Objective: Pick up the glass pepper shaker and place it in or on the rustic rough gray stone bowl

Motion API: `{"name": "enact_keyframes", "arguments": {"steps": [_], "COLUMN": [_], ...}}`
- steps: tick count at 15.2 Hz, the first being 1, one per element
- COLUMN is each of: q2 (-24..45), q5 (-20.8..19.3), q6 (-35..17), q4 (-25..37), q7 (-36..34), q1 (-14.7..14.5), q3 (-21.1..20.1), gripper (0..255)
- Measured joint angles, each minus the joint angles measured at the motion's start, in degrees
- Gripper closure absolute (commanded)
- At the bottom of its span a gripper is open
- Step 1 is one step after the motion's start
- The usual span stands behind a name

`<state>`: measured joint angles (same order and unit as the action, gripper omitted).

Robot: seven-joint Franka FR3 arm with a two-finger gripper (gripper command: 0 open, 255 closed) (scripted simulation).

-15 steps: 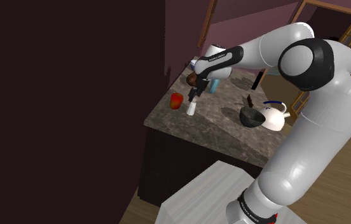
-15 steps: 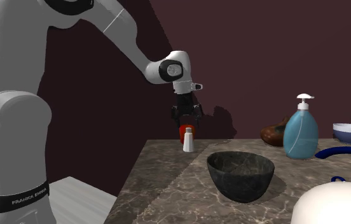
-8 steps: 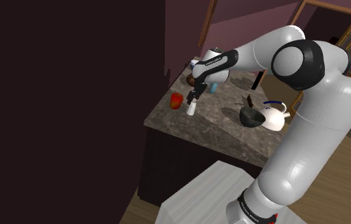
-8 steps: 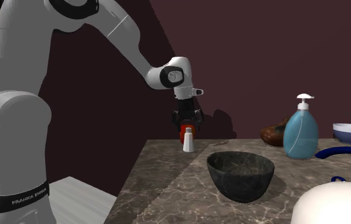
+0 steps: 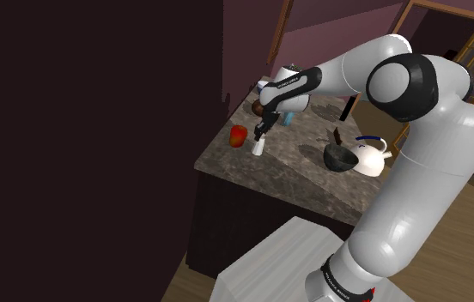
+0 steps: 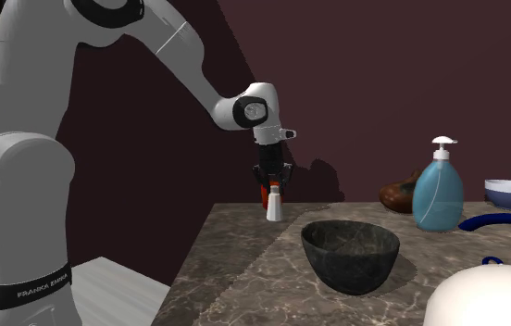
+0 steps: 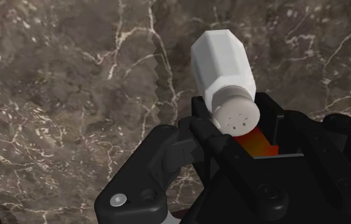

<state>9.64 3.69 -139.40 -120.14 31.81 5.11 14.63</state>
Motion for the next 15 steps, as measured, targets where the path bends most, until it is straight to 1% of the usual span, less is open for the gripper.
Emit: {"name": "enact_keyframes", "arguments": {"steps": [7, 15], "q2": [-0.22, -3.13], "q5": [-0.11, -1.36], "q6": [0.36, 5.58], "q4": [0.14, 2.57], "q7": [-0.08, -0.93], "q1": [-0.02, -0.25], "q3": [0.02, 0.27], "gripper": [255, 255]}}
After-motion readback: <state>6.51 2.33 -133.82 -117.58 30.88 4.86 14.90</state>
